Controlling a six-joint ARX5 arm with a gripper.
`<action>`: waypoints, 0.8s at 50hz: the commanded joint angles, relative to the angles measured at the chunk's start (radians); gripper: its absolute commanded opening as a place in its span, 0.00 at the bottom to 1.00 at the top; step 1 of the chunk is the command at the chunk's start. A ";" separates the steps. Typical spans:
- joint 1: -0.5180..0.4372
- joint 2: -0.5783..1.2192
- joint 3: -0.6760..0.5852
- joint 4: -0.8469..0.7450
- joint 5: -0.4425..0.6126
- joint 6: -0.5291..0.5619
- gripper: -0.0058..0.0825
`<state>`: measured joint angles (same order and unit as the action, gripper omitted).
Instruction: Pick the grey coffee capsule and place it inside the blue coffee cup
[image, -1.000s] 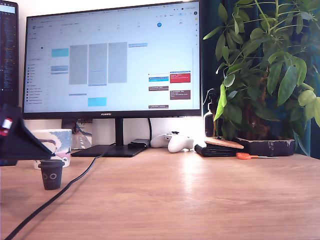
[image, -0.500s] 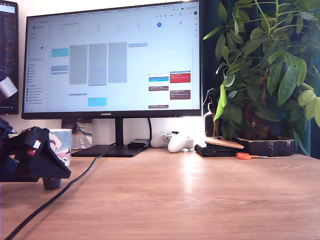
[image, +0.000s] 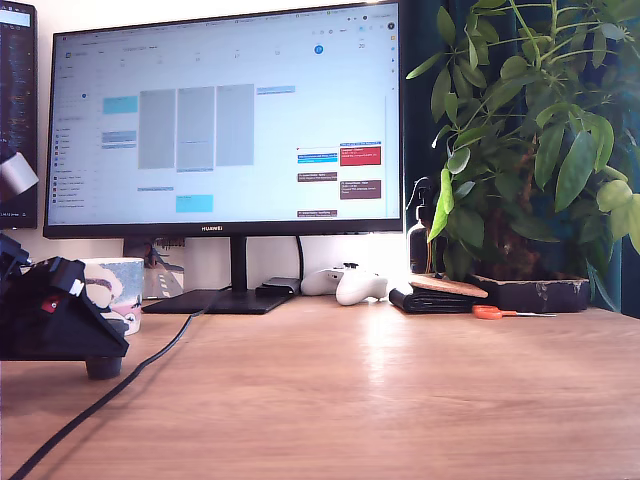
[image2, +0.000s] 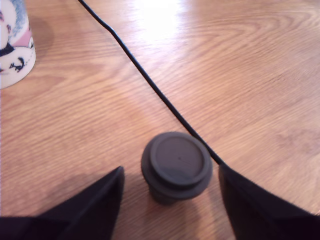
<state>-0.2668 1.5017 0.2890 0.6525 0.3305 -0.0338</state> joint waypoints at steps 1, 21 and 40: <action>-0.003 0.011 0.002 0.012 -0.001 0.009 0.19; -0.001 0.011 0.093 0.089 -0.003 0.009 0.19; 0.097 0.011 0.341 -0.006 -0.051 0.069 0.19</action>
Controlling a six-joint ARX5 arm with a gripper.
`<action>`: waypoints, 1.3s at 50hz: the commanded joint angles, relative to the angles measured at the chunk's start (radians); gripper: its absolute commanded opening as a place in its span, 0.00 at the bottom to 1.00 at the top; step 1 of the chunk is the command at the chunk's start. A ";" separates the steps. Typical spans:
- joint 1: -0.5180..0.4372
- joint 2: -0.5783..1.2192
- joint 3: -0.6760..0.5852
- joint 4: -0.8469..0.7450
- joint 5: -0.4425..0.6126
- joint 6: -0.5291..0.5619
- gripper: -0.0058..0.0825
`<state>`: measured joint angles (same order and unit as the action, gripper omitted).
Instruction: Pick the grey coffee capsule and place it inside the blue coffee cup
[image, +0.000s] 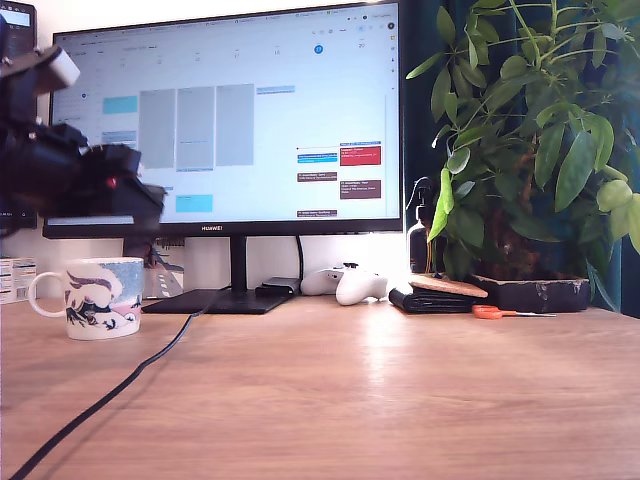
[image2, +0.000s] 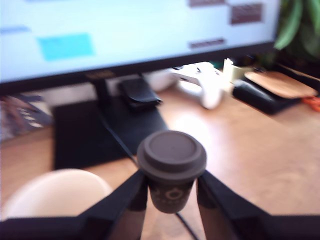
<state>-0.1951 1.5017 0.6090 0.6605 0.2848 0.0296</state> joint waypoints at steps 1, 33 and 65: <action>0.033 0.011 0.032 -0.025 -0.005 0.005 0.19; 0.130 0.122 0.123 -0.065 -0.002 0.003 0.20; 0.130 0.119 0.134 -0.107 -0.005 0.005 0.93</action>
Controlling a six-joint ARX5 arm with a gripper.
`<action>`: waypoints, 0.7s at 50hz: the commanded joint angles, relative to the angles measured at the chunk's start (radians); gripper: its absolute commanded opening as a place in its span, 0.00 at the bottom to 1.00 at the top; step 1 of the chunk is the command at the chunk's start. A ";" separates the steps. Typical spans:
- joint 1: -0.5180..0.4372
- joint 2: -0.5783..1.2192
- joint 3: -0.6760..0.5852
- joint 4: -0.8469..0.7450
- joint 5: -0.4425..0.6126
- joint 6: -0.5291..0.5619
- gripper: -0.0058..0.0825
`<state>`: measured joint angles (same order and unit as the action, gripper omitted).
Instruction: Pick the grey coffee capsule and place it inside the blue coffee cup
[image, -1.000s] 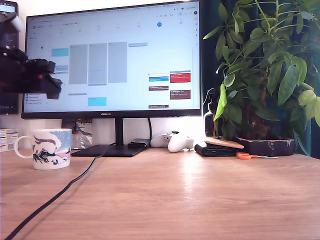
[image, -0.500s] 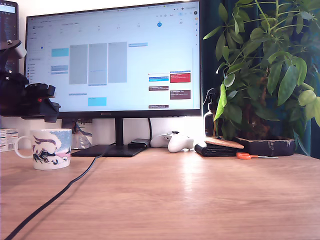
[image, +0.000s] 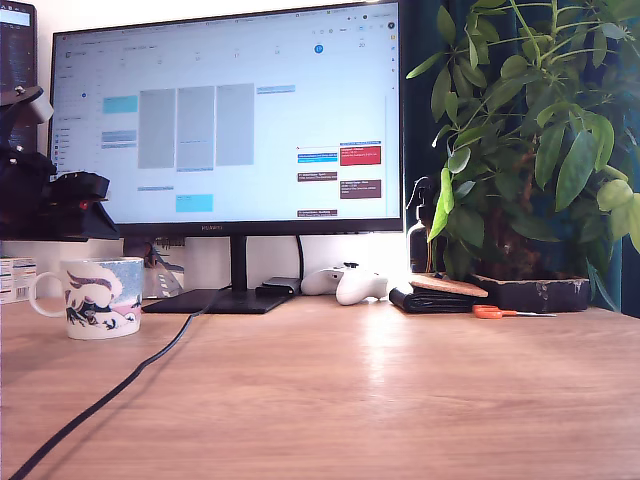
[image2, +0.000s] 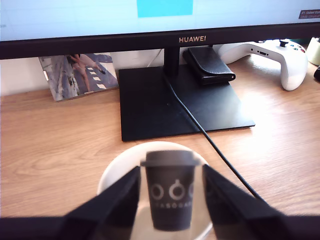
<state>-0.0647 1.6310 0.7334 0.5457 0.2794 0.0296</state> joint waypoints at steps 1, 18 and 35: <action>-0.001 -0.013 0.012 0.006 0.000 0.005 0.93; 0.007 -0.197 0.028 -0.106 -0.001 0.005 0.67; 0.026 -0.450 0.028 -0.347 -0.001 0.002 0.04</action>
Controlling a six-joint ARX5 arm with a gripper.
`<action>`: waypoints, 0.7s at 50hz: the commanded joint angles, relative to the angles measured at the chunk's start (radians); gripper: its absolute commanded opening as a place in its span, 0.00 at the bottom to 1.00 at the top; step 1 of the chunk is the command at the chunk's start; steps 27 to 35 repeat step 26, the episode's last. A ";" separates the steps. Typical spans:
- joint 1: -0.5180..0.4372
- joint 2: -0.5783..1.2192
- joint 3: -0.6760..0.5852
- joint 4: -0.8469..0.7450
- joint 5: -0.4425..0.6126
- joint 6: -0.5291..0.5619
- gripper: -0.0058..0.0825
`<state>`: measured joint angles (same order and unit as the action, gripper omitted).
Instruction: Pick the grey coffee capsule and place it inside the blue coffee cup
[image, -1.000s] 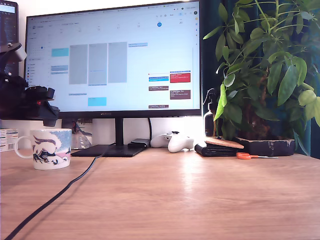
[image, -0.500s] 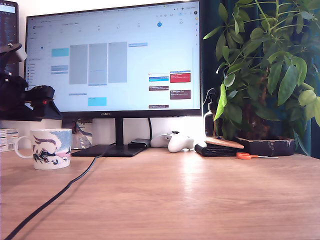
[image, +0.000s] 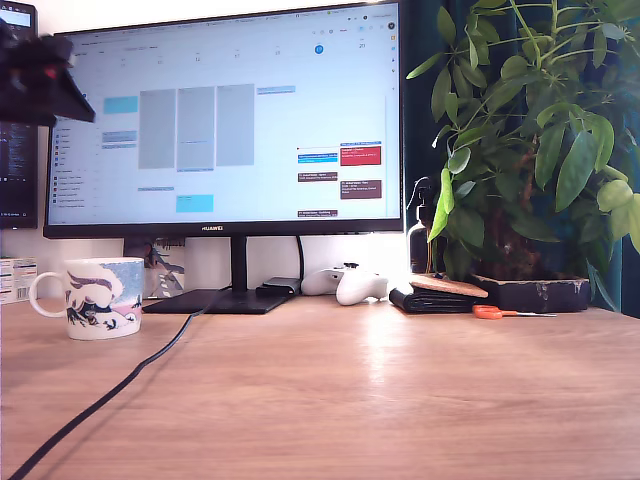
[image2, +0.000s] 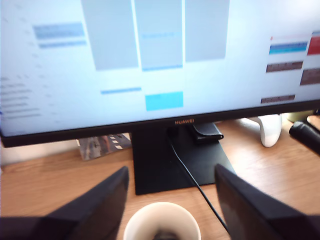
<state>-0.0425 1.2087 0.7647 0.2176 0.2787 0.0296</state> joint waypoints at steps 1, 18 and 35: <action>0.004 -0.043 -0.003 -0.034 0.000 0.000 0.04; 0.003 -0.189 -0.003 -0.157 0.000 -0.003 0.04; 0.003 -0.196 -0.003 -0.175 0.000 -0.003 0.04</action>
